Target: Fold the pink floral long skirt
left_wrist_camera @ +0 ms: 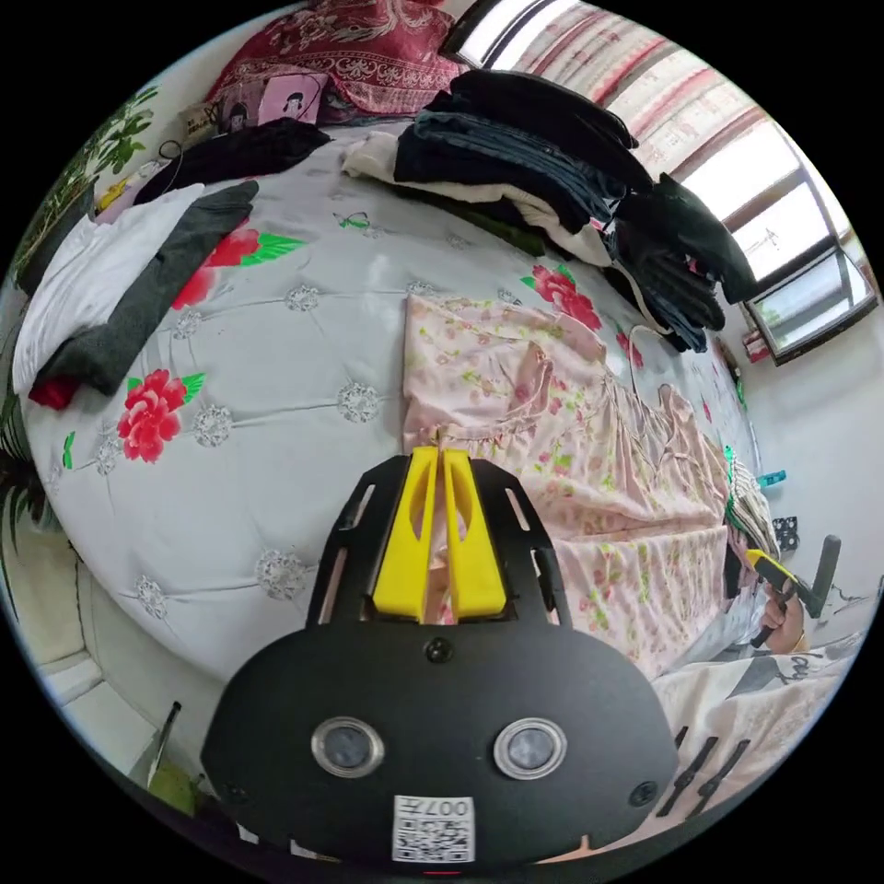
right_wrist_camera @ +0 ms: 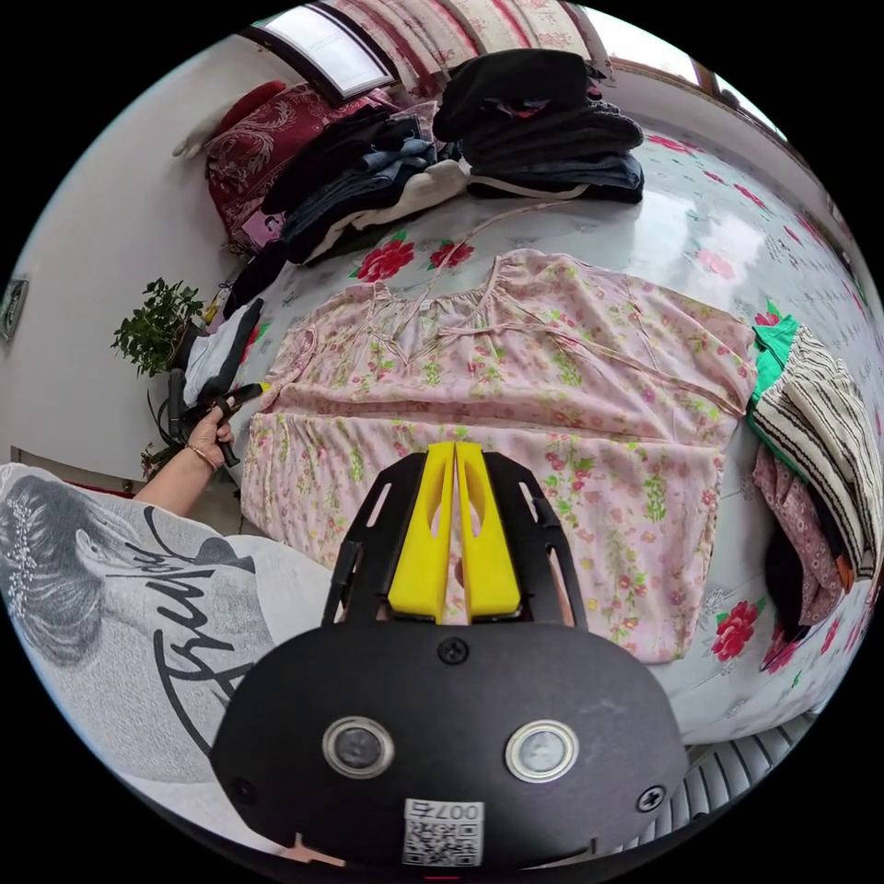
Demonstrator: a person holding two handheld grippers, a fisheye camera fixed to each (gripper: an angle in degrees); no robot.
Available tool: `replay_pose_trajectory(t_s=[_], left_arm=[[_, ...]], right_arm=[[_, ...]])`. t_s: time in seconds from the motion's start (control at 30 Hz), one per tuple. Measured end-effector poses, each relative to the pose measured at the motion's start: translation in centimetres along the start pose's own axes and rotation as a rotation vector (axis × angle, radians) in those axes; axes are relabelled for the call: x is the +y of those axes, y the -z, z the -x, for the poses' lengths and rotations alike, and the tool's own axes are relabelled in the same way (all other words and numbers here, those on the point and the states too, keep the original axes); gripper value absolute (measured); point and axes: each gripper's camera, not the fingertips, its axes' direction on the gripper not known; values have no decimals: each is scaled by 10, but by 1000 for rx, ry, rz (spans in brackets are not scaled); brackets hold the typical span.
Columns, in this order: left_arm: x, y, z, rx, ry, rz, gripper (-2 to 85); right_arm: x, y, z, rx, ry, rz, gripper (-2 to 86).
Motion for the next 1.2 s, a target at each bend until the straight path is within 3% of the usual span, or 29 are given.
replay_pose_trajectory(t_s=[0.1,0.2,0.3,0.4,0.57,0.77,0.93,1.1,1.2], left_arm=[[7,18,-32,-74,-75,-91,-6],[17,21,-75,-16,-249,-116,-3],[31,-23,-114,12,-441,84,21],[40,-52,-119,-56,-438,178,42],[28,-62,-119,13,-428,225,47],[12,-52,-122,29,-348,183,45],[9,-48,-127,-8,-310,184,34],[-9,-52,-146,-3,-308,178,15],[-19,-53,-165,9,-345,164,-1]], right_arm=[[-2,3,-6,3,-27,-7,-2],[-4,5,-14,13,-64,-18,-1],[-9,8,-24,32,-113,-51,0],[-16,11,-36,68,-162,-100,5],[-28,16,-80,184,-330,-202,21],[-50,8,-135,288,-498,-216,22],[-75,0,-135,430,-427,-154,22],[-74,-17,-154,372,-502,-133,8],[-83,-8,-97,536,-183,-199,1]])
